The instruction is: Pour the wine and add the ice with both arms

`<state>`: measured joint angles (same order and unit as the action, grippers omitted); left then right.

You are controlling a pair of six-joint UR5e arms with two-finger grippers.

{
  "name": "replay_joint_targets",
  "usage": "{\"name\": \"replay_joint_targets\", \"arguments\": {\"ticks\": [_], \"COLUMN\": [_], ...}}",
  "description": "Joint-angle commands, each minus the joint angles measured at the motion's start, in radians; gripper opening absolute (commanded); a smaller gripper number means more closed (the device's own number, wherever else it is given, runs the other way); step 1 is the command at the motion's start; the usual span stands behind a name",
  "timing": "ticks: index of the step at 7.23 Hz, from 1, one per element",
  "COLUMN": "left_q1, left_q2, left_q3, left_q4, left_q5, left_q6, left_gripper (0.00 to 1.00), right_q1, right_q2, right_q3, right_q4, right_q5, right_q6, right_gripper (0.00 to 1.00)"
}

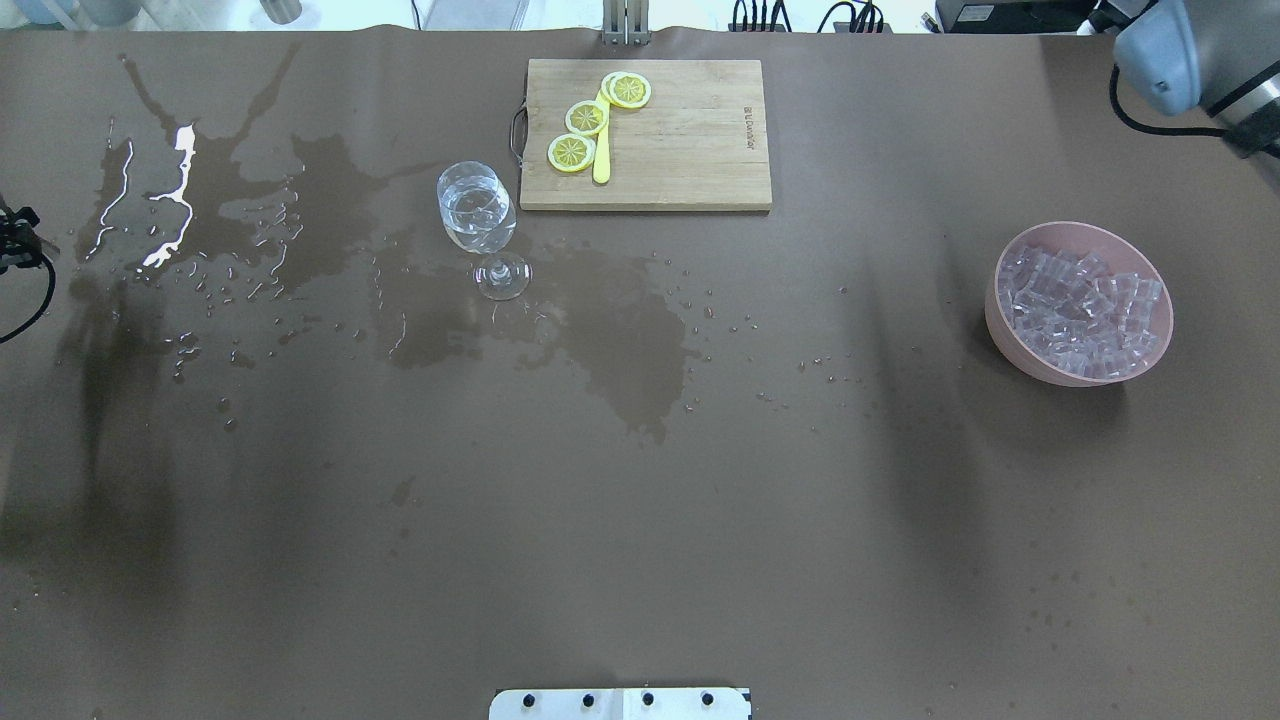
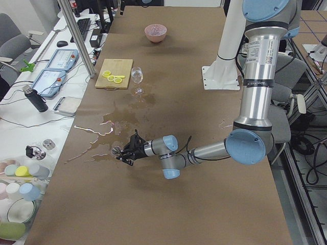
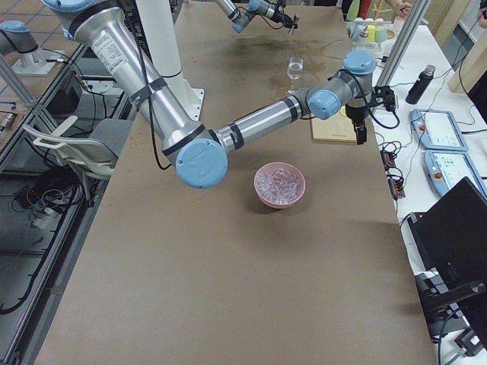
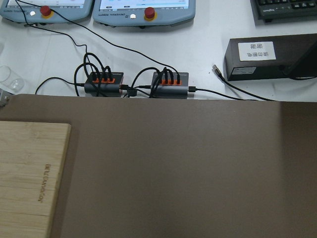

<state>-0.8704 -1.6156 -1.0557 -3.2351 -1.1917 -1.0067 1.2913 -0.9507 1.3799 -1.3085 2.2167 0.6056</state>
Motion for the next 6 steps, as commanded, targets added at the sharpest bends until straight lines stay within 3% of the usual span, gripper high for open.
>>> {"name": "replay_joint_targets", "arguments": {"ticks": [1,3,6], "left_q1": [0.007,0.010,0.037], "left_q2": [0.014,0.017,0.017], "left_q3": [0.000,0.006,0.020], "left_q4": [-0.003,-0.029,-0.029], "left_q5": [0.004,0.036,0.127], "left_q6": [-0.004,-0.003,-0.006], "left_gripper": [0.21,0.22,0.24], "right_q1": [0.084,0.208,0.318], "right_q2": [-0.064,-0.158,-0.302], "right_q3": [-0.038,-0.047,-0.047], "right_q4": [0.002,0.000,0.005], "right_q5": [0.044,0.124,0.179], "right_q6": [-0.143,-0.350,-0.512], "right_gripper": [1.00,1.00,1.00]}}
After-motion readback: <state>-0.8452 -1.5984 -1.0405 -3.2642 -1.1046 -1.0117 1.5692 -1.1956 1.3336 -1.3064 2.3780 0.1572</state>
